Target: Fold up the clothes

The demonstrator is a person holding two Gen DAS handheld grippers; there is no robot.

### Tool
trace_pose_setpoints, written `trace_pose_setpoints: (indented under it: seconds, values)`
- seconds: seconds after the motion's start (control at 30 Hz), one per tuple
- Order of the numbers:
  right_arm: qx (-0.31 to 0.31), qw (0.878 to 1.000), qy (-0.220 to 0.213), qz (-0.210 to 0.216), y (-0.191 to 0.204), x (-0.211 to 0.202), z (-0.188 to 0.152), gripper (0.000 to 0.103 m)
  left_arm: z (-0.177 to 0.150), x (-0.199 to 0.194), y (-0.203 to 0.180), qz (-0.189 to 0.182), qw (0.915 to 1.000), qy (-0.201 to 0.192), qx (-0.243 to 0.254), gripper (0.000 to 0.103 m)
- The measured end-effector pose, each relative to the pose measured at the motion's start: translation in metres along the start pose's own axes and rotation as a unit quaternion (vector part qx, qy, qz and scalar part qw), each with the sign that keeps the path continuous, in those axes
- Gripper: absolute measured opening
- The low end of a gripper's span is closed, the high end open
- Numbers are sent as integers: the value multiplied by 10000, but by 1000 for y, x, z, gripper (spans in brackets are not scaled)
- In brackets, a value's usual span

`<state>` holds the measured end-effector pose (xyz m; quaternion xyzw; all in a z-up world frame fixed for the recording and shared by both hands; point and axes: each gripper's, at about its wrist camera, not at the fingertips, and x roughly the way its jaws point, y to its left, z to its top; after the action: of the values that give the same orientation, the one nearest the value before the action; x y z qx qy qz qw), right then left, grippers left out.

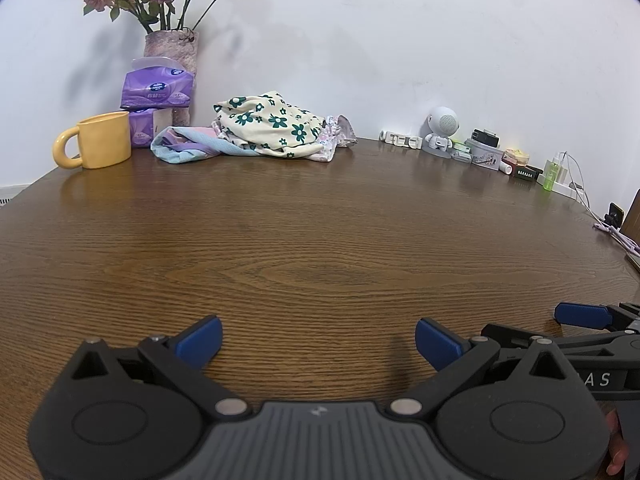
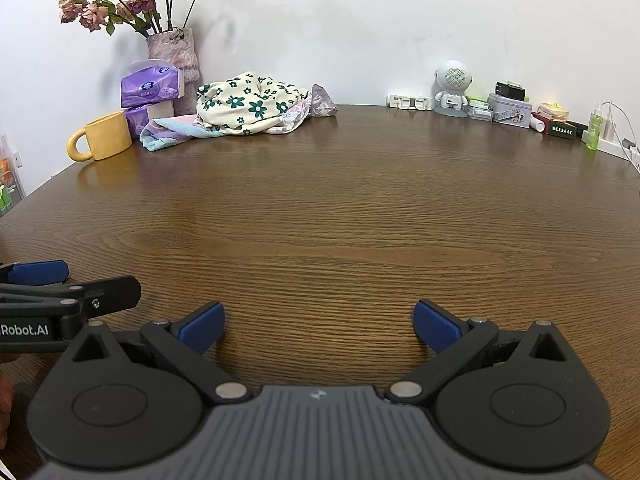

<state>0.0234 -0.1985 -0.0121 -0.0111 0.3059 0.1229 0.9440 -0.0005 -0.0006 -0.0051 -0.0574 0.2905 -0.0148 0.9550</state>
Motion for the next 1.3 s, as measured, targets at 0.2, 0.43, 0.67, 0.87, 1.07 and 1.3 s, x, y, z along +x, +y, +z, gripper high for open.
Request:
trace_pose_setpoints:
  seconds: [0.2,0.43,0.67,0.87,1.07,1.3]
  values:
    - [171,9998,-81,24,-4,-2,-1,103,0,0,0,6,10000,-4,2,103]
    - [205,9997,-93,9,-5,-3,-1,103,0,0,0,5,10000,-8,-1,103]
    - [213,9997,-97,14,-5,-3,-1,103,-1,0,0,11,10000,-9,0,103]
    - [215,9997,-99,10,-3,-3,-2,103,-1,0,0,11,10000,-10,-1,103]
    - [204,9997,-92,4,-3,-3,-2,103,-1,0,0,14,10000,-11,-2,103]
    - [201,9998,-89,3,-2,-3,-2,103,-1,0,0,18,10000,-10,1,103]
